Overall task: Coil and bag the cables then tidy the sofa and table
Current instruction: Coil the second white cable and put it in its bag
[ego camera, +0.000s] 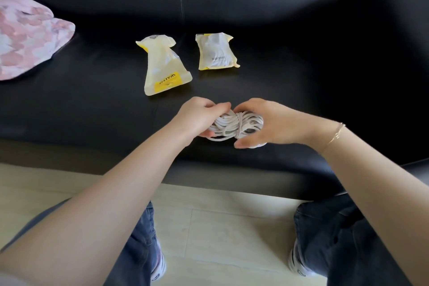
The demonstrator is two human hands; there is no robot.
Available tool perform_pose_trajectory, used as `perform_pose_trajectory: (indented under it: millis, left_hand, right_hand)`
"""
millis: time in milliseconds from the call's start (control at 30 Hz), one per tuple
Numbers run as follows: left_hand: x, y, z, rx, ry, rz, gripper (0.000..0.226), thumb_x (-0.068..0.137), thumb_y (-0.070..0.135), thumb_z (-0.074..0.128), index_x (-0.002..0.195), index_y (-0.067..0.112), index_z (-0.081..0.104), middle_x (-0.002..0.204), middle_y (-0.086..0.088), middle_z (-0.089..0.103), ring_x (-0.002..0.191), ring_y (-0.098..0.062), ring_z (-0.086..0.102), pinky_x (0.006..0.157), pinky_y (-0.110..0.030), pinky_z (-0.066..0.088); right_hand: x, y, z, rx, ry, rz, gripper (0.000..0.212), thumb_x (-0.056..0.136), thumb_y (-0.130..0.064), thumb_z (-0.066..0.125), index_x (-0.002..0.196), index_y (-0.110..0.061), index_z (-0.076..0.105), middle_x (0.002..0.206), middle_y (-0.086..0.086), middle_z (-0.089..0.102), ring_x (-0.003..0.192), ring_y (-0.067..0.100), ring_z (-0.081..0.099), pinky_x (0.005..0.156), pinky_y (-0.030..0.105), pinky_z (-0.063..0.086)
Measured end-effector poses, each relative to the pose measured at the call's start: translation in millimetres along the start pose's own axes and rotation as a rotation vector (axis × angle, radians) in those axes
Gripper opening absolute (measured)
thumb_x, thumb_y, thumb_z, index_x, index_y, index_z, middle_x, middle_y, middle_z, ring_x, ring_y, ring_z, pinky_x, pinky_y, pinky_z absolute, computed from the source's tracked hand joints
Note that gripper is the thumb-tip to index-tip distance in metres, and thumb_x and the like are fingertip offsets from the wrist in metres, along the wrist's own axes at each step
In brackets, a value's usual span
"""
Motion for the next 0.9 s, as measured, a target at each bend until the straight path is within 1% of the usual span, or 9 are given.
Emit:
perform_pose_trajectory:
  millis: [67, 133, 233, 300, 433, 533, 633, 767, 900]
  left_hand:
    - [3.3, -2.8, -0.6, -0.052, 0.012, -0.052, 0.027, 0.092, 0.046, 0.062, 0.089, 0.02, 0.068, 0.083, 0.002, 0.07, 0.072, -0.009, 0.067, 0.047, -0.016, 0.047]
    - [5.2, -2.5, -4.2, -0.071, 0.029, -0.073, 0.028, 0.09, 0.047, 0.064, 0.087, 0.02, 0.067, 0.084, 0.002, 0.07, 0.073, -0.01, 0.067, 0.048, -0.017, 0.048]
    - [5.7, 8.0, -16.9, 0.006, 0.108, 0.025, 0.04, 0.09, 0.053, 0.06, 0.087, 0.014, 0.068, 0.079, 0.001, 0.07, 0.066, -0.01, 0.067, 0.052, -0.022, 0.052]
    - [4.5, 20.4, -36.6, 0.206, 0.279, 0.177, 0.044, 0.094, 0.055, 0.051, 0.082, 0.014, 0.063, 0.072, 0.005, 0.063, 0.062, -0.012, 0.061, 0.055, -0.025, 0.047]
    - [16.6, 32.1, -78.8, 0.661, 0.668, 0.405, 0.029, 0.094, 0.041, 0.058, 0.11, 0.017, 0.064, 0.113, -0.002, 0.06, 0.107, -0.025, 0.052, 0.08, -0.035, 0.041]
    - [50.3, 11.2, -90.0, 0.824, 0.629, 0.371, 0.051, 0.087, 0.032, 0.069, 0.133, 0.016, 0.052, 0.137, -0.008, 0.048, 0.128, -0.03, 0.042, 0.1, -0.045, 0.037]
    - [74.9, -16.5, -87.6, 0.872, 0.48, 0.259, 0.06, 0.091, 0.038, 0.064, 0.143, 0.018, 0.041, 0.143, -0.01, 0.042, 0.134, -0.031, 0.037, 0.109, -0.051, 0.033]
    - [72.2, -25.6, -78.8, 0.883, 0.425, 0.261, 0.041, 0.102, 0.029, 0.046, 0.142, 0.02, 0.048, 0.132, -0.008, 0.052, 0.12, -0.033, 0.048, 0.09, -0.042, 0.039]
    - [52.5, -22.6, -64.2, 0.93, 0.46, 0.327, 0.034, 0.098, 0.006, 0.046, 0.128, 0.014, 0.06, 0.109, -0.01, 0.059, 0.102, -0.033, 0.053, 0.081, -0.042, 0.044]
  right_hand:
    - [2.9, -3.7, 1.6, -0.236, 0.149, -0.053, 0.064, 0.072, -0.052, 0.077, 0.125, -0.024, 0.053, 0.108, -0.01, 0.054, 0.093, 0.009, 0.053, 0.079, 0.023, 0.046]
    - [4.5, -10.2, 0.1, -0.318, 0.286, -0.101, 0.052, 0.076, -0.051, 0.073, 0.116, -0.023, 0.059, 0.098, -0.009, 0.055, 0.083, 0.01, 0.051, 0.069, 0.024, 0.041]
    - [7.8, -16.5, -5.2, -0.269, 0.374, -0.093, 0.032, 0.078, -0.046, 0.07, 0.097, -0.021, 0.066, 0.084, -0.006, 0.058, 0.072, 0.013, 0.054, 0.059, 0.027, 0.041]
    - [10.2, -16.2, -8.8, -0.182, 0.405, -0.034, 0.028, 0.076, -0.044, 0.07, 0.087, -0.018, 0.067, 0.076, -0.004, 0.062, 0.07, 0.016, 0.058, 0.06, 0.031, 0.047]
    - [14.1, -8.7, -11.0, -0.097, 0.437, 0.063, 0.029, 0.075, -0.042, 0.072, 0.076, -0.013, 0.065, 0.07, 0.0, 0.064, 0.067, 0.018, 0.059, 0.056, 0.03, 0.045]
    - [14.8, -3.4, -13.8, -0.065, 0.454, 0.089, 0.031, 0.075, -0.043, 0.071, 0.076, -0.012, 0.065, 0.07, 0.001, 0.065, 0.067, 0.02, 0.06, 0.058, 0.032, 0.047]
    - [15.6, -0.7, -13.1, -0.091, 0.444, 0.098, 0.032, 0.075, -0.044, 0.07, 0.075, -0.013, 0.064, 0.07, 0.001, 0.064, 0.066, 0.02, 0.06, 0.058, 0.031, 0.046]
    - [14.1, 3.9, -16.2, -0.075, 0.461, 0.147, 0.03, 0.074, -0.043, 0.071, 0.073, -0.014, 0.064, 0.068, 0.0, 0.062, 0.066, 0.019, 0.058, 0.058, 0.03, 0.046]
    - [6.7, 9.4, -24.7, -0.048, 0.487, 0.186, 0.028, 0.074, -0.042, 0.071, 0.074, -0.015, 0.064, 0.068, -0.001, 0.061, 0.066, 0.018, 0.058, 0.053, 0.026, 0.039]
Point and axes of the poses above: each hand's wrist, its own x-axis towards the middle knuckle, its own z-axis out of the palm, y = z × x, the point moved 7 cm from there along x, towards the middle knuckle
